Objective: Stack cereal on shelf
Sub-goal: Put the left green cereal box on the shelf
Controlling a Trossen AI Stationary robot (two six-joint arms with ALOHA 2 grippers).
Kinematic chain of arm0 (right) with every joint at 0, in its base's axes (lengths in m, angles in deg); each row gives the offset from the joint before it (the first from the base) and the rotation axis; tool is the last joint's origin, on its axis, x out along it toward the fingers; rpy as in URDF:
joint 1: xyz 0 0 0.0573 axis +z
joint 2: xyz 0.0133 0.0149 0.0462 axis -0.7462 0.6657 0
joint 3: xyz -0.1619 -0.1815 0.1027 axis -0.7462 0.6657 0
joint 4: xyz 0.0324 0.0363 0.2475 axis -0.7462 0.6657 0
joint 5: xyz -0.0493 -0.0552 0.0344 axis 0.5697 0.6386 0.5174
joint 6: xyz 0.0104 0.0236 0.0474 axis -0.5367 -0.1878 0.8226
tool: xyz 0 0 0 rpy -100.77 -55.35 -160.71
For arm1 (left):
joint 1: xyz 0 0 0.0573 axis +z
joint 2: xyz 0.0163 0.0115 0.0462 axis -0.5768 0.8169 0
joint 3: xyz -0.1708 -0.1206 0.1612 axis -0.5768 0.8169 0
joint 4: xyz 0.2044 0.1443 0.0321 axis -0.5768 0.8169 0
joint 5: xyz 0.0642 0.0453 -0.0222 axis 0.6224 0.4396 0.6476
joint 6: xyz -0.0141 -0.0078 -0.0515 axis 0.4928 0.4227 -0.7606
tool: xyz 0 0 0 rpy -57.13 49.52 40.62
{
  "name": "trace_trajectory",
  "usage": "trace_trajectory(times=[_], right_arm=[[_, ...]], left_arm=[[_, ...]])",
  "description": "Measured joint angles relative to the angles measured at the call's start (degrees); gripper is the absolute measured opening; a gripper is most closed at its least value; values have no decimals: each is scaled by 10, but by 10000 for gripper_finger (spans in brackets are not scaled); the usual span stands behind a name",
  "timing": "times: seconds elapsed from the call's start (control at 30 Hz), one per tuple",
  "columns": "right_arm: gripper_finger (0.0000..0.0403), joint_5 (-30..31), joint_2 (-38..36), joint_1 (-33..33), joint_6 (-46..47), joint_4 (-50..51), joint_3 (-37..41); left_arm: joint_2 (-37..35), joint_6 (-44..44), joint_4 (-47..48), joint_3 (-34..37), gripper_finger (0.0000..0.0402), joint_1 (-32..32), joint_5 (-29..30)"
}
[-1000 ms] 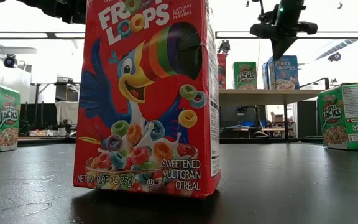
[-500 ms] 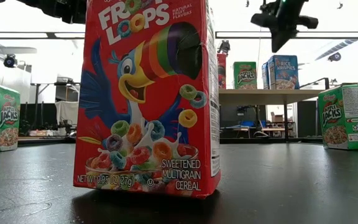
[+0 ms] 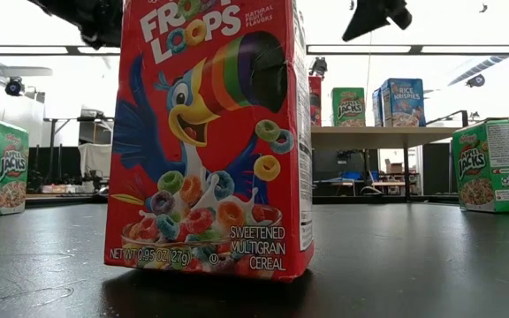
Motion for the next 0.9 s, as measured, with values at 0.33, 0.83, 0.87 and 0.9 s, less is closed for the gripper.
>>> trace_trajectory(times=[0.33, 0.83, 0.87, 0.9], right_arm=[[8, -2, -71, 76, -111, -195, 155], [9, -4, -94, 90, -172, -294, 260], [9, -6, -92, 90, -176, -294, 262], [9, -6, -91, 90, -182, -294, 264]], left_arm=[[78, -351, 468, -185, 0, 5, -41], [73, -682, 697, -212, 3, 30, -181], [73, -695, 704, -212, 8, 30, -186], [74, -710, 712, -212, 14, 30, -187]])
